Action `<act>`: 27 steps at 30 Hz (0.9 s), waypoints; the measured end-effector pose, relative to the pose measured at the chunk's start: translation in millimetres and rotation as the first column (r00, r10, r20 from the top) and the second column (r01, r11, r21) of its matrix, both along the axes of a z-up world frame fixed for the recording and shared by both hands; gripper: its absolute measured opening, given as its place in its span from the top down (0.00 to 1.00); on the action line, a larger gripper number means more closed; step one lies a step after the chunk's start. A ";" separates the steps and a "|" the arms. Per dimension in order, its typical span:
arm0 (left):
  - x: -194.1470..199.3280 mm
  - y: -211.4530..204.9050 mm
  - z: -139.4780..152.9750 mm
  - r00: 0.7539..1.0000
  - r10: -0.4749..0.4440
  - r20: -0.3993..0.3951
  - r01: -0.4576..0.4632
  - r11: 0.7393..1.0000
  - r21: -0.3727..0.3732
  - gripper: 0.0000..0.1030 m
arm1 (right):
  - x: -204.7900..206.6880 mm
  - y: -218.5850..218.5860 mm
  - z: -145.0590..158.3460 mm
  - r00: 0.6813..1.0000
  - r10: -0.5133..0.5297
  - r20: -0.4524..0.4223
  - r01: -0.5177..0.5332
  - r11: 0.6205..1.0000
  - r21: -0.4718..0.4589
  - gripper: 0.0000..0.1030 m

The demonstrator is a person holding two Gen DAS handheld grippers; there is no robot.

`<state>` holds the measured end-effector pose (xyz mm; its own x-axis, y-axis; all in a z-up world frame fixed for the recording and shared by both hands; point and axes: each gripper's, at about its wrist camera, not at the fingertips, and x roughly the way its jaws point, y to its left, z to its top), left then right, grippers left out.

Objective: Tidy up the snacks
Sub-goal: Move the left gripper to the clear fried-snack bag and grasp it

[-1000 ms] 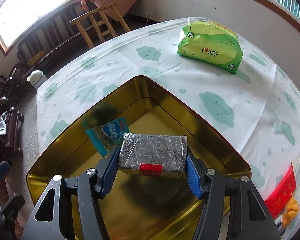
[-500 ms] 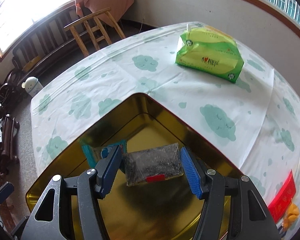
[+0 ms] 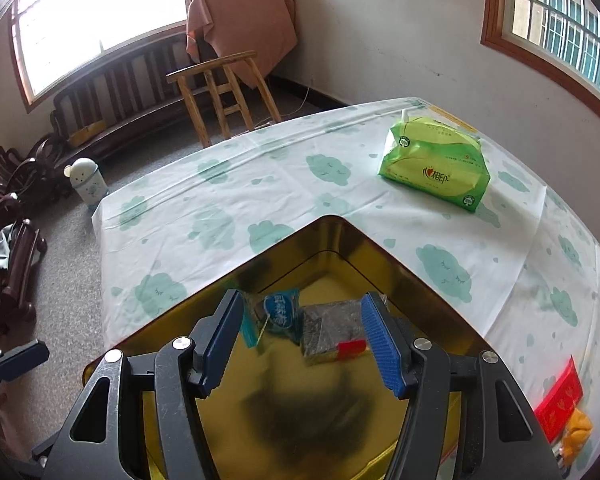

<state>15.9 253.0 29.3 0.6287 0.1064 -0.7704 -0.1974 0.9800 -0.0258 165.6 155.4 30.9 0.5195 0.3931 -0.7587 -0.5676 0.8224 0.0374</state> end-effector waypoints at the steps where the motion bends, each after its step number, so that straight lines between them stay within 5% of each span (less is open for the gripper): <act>1: -0.4 -2.0 1.4 1.000 -0.003 0.001 0.003 1.000 0.003 0.37 | -3.5 -1.7 0.1 1.000 0.001 0.004 -0.001 1.000 0.001 0.40; 10: -5.4 -25.5 15.4 0.999 -0.038 0.022 0.037 0.998 0.044 0.35 | -38.4 -52.0 1.7 0.999 -0.044 0.000 0.044 0.996 0.077 0.40; 17: -2.1 -54.8 29.4 0.994 -0.101 0.039 0.098 0.993 0.059 0.35 | -106.2 -112.1 0.8 0.989 -0.052 0.137 0.053 0.999 -0.004 0.40; 27: 23.8 -154.5 54.2 0.945 -0.325 0.030 0.326 0.945 -0.008 0.33 | -165.2 -280.4 -9.0 0.911 -0.257 0.323 0.309 0.943 -0.122 0.40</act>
<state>39.7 98.5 83.5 0.6490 -0.1173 -0.7517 0.1332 0.9903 -0.0396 0.4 -125.1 21.9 0.8024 0.0775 -0.5918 -0.2730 0.9294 -0.2485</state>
